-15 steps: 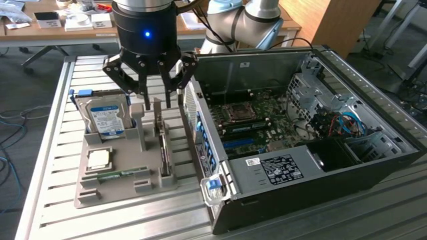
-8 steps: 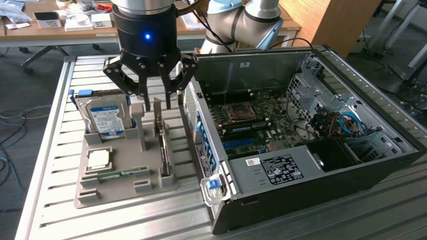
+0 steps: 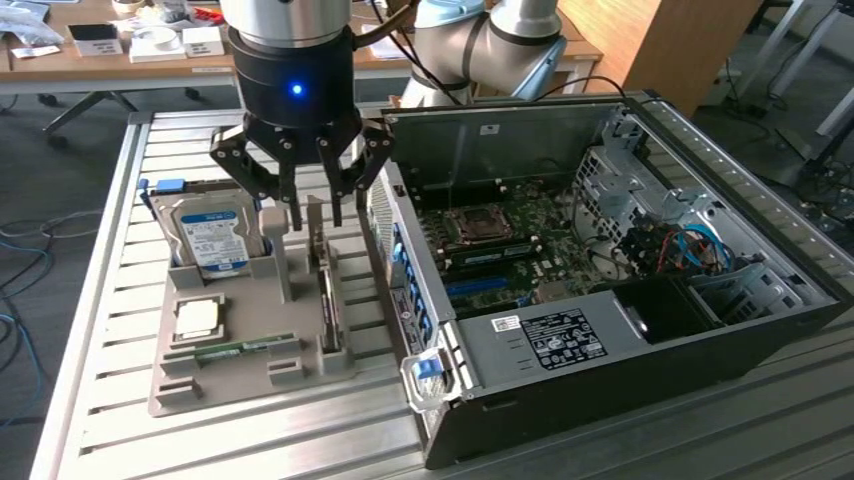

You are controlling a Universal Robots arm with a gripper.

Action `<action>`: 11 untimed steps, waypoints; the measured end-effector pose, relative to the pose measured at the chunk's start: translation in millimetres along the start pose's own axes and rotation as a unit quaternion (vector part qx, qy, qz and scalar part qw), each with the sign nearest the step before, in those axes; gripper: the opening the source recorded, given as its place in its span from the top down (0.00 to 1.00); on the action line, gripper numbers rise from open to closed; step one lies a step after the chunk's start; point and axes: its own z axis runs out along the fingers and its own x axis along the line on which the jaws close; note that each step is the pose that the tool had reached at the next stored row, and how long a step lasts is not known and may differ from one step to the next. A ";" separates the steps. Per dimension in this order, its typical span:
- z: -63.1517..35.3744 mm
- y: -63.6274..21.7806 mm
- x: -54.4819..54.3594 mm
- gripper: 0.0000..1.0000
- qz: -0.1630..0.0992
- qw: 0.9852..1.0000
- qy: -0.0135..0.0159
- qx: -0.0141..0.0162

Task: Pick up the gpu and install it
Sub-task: 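Pick up the gpu and move the gpu toward the slot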

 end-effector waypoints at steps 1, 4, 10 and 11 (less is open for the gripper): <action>0.1 0.0 0.0 0.58 0.000 1.000 0.000 0.000; 0.1 0.0 0.0 0.58 0.000 1.000 0.000 0.000; 4.4 -0.2 0.1 0.58 0.000 1.000 0.000 0.000; 5.9 -0.3 0.1 0.58 0.000 1.000 0.000 0.000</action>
